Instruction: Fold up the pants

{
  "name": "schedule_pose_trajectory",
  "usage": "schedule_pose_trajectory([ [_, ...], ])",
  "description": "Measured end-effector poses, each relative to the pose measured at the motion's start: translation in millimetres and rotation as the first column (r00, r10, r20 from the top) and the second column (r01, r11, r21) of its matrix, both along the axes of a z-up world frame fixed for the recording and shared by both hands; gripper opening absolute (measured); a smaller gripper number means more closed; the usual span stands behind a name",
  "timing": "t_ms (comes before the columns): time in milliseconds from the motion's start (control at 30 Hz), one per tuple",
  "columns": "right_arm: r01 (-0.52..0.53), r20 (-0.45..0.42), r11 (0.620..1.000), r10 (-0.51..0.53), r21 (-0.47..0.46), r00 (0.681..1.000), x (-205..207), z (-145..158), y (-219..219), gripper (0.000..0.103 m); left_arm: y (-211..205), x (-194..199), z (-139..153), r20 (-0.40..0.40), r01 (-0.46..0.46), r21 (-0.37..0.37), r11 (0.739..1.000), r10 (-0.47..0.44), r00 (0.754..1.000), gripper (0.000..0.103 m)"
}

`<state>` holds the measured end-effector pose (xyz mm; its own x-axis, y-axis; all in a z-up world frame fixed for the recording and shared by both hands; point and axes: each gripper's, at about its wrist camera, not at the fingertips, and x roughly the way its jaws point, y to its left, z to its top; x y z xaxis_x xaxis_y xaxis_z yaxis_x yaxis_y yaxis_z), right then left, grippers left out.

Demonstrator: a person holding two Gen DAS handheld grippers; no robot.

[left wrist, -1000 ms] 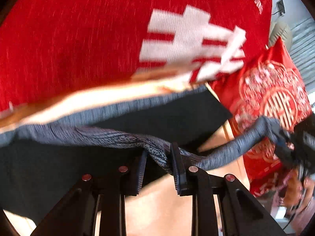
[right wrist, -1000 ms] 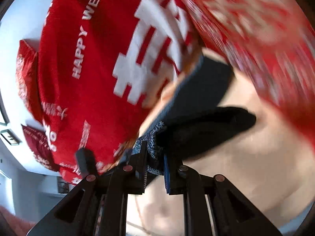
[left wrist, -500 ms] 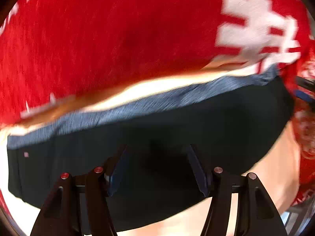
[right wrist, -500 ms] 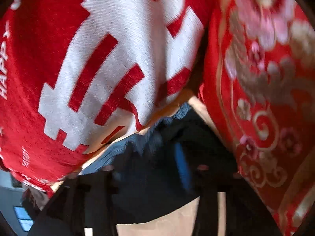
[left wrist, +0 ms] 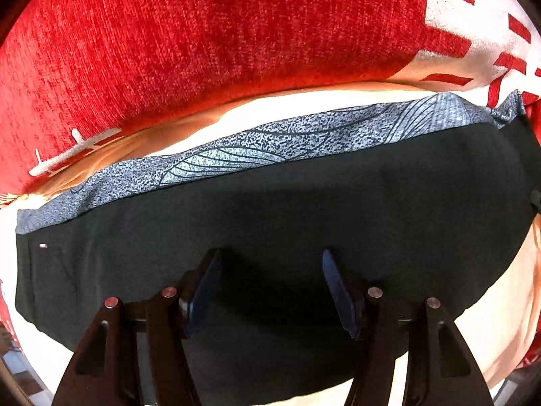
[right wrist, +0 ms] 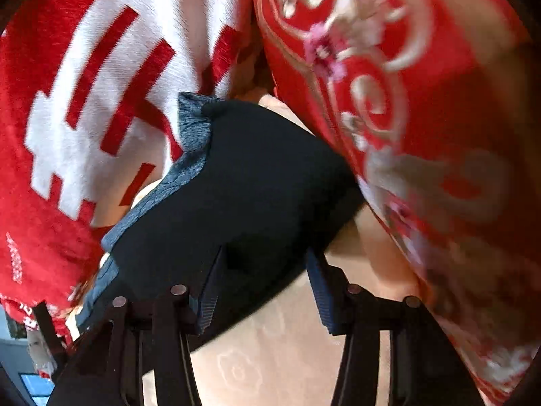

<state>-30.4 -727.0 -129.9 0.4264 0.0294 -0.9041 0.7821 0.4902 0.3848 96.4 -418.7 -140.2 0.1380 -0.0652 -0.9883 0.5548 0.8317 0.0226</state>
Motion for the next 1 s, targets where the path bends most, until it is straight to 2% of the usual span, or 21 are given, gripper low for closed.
schedule_pose_trajectory([
  [67, -0.034, 0.003, 0.998, 0.034, -0.046, 0.999, 0.4, 12.1, 4.4, 0.007, -1.5, -1.4, 4.3, -0.011, 0.005, -0.027, 1.0, -0.006, 1.0, 0.063],
  [133, -0.081, -0.02, 0.993, 0.08, -0.086, 0.997, -5.5, 19.8, 10.5, 0.007, -5.0, -2.4, 2.2, -0.005, 0.039, -0.007, 0.999, -0.039, 0.999, 0.063],
  [233, -0.089, -0.106, 0.994, 0.082, -0.063, 0.991, -16.9, -2.9, 3.9, 0.011, -7.6, -4.0, -0.5, 0.023, 0.049, 0.02, 0.999, -0.05, 0.998, 0.065],
  [267, -0.085, -0.106, 0.994, 0.078, -0.068, 0.991, -19.7, -5.5, 0.9, 0.019, -8.2, -3.0, 1.3, 0.019, 0.043, 0.019, 0.999, -0.043, 0.999, 0.065],
  [333, -0.089, -0.054, 0.993, 0.085, -0.081, 0.995, -27.4, 2.2, 4.6, 0.022, -12.6, -2.2, 6.1, 0.011, 0.035, -0.002, 0.999, -0.035, 0.999, 0.065],
  [367, -0.084, -0.03, 0.994, 0.082, -0.075, 0.996, -31.8, 4.6, 6.7, 0.034, -17.8, -2.0, 8.9, 0.009, 0.036, -0.017, 0.999, -0.035, 0.999, 0.065],
  [433, -0.055, -0.025, 0.996, 0.054, -0.069, 0.998, -40.6, 4.5, 8.2, 0.048, -27.4, 0.4, 14.2, 0.013, 0.049, -0.039, 0.998, -0.048, 0.999, 0.065],
  [533, -0.024, -0.026, 0.998, 0.022, -0.06, 0.999, -44.6, -4.0, 8.9, 0.048, -56.2, -4.8, 14.7, 0.008, 0.065, -0.071, 0.995, -0.064, 0.998, 0.065],
  [600, -0.005, 0.013, 0.999, 0.005, -0.049, 1.0, -43.7, -9.0, 6.0, 0.048, -68.1, -6.6, 13.1, 0.012, 0.072, -0.089, 0.993, -0.071, 0.997, 0.065],
  [700, 0.016, 0.035, 0.999, -0.014, -0.047, 0.999, -31.3, -13.9, 2.0, 0.048, -83.7, -9.7, 5.8, 0.047, 0.091, -0.06, 0.994, -0.089, 0.995, 0.066],
  [767, 0.016, 0.002, 0.996, -0.016, -0.083, 1.0, -13.5, -4.3, -3.5, 0.01, -86.7, -7.8, 7.2, 0.052, 0.081, -0.054, 0.995, -0.078, 0.996, 0.066],
  [833, 0.002, 0.045, 0.993, 0.004, -0.116, 0.999, -15.0, 18.2, -3.4, 0.01, -89.5, -4.8, 12.8, 0.055, 0.076, -0.062, 0.995, -0.072, 0.996, 0.066],
  [900, -0.073, 0.055, 0.977, 0.086, -0.201, 0.995, -13.6, 42.4, 6.1, 0.01, -96.2, 0.0, 12.5, 0.06, 0.085, -0.055, 0.995, -0.082, 0.995, 0.067],
  [933, -0.116, 0.04, 0.965, 0.129, -0.237, 0.991, -13.6, 49.2, 11.0, 0.01, -97.3, 0.6, 7.9, 0.063, 0.086, -0.044, 0.995, -0.083, 0.995, 0.07],
  [1000, -0.165, -0.017, 0.956, 0.165, -0.243, 0.986, -14.5, 39.9, 10.8, 0.01, -108.2, 6.2, 5.1, 0.108, 0.074, -0.013, 0.997, -0.072, 0.992, 0.092],
])
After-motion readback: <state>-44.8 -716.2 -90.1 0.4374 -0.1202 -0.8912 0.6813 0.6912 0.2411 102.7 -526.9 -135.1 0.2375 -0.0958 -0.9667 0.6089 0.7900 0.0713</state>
